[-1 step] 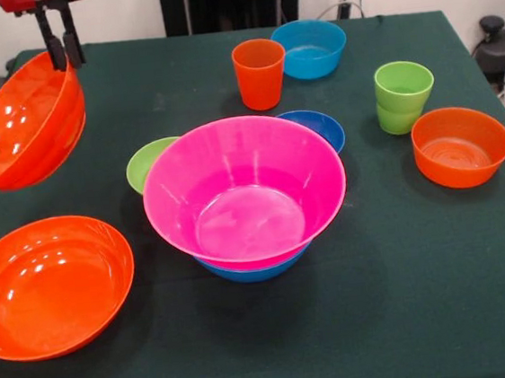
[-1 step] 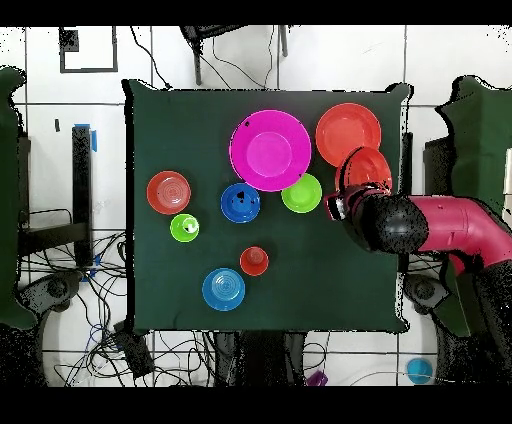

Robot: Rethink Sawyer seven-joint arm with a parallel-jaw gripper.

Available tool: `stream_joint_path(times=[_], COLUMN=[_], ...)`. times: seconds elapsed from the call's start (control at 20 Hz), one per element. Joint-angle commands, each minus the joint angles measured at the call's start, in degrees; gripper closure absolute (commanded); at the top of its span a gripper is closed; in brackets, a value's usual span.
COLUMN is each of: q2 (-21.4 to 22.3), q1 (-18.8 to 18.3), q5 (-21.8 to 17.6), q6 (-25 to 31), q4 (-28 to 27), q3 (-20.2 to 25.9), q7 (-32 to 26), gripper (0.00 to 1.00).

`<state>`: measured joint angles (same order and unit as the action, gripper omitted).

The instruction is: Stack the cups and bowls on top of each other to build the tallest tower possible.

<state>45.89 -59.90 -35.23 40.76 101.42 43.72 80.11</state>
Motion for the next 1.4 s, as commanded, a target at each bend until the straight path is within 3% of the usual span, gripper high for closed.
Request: stream_joint_path(times=[0.05, 0.4, 0.8, 1.0, 1.4], q2=[2.8, 15.4, 25.6, 28.5, 30.5], q1=[0.5, -3.5, -4.2, -2.6, -0.9], q5=[2.2, 14.7, 25.5, 29.0, 32.2], q6=[5.4, 10.4, 13.6, 14.0, 11.6], q4=[4.6, 11.2, 15.0, 16.3, 18.8], q3=[1.6, 8.1, 11.3, 10.8, 9.0], q7=[-6.2, -6.8, -5.4, -3.6, -2.6], gripper=[1.00, 1.00, 1.00, 1.00, 1.00])
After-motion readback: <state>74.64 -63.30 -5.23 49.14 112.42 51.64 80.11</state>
